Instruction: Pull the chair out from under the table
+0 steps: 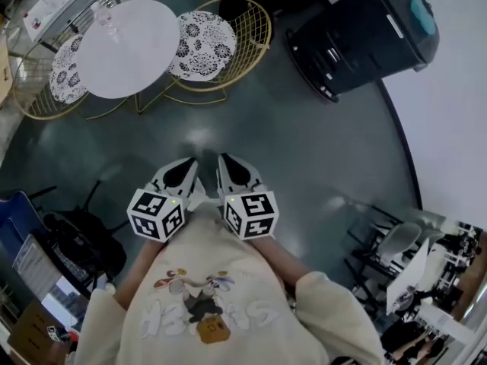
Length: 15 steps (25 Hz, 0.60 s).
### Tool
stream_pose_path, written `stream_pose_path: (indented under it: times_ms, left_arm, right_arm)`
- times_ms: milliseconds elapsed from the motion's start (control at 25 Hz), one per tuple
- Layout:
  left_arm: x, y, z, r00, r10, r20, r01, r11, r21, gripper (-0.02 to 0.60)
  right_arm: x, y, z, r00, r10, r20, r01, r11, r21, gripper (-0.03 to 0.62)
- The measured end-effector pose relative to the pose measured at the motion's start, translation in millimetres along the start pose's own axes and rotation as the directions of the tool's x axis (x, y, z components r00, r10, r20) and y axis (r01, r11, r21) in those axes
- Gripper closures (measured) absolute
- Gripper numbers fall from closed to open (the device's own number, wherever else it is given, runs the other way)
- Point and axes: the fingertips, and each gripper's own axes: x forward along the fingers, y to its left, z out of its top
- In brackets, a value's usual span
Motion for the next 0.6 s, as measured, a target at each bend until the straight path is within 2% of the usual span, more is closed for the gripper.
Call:
stream_pose_path:
  times_ms: [160,360,600]
  left_arm:
    - [15.9,0.8,-1.5,0.998,-0.020,-0.057,0.019,1.000,-0.017,0.572]
    - [52.4,-0.7,8.5,0.995,-0.017,-0.102,0.017,1.000,-0.006,0.572]
    - [116.4,-6.0,59.0,0.995,0.029,-0.094,-0.025,0.999,0.043,0.572]
  right_arm:
    - [3.4,-12.3,3.8,1.000,-0.016,-0.016,0.016,1.000,0.027,0.589]
    - [16.6,-51.4,15.6,1.000,-0.022,-0.018,0.024,0.997,0.073,0.589]
    - [45.3,-112.4,64.3,1.000,0.006,0.010,-0.007,0.996,0.084,0.589]
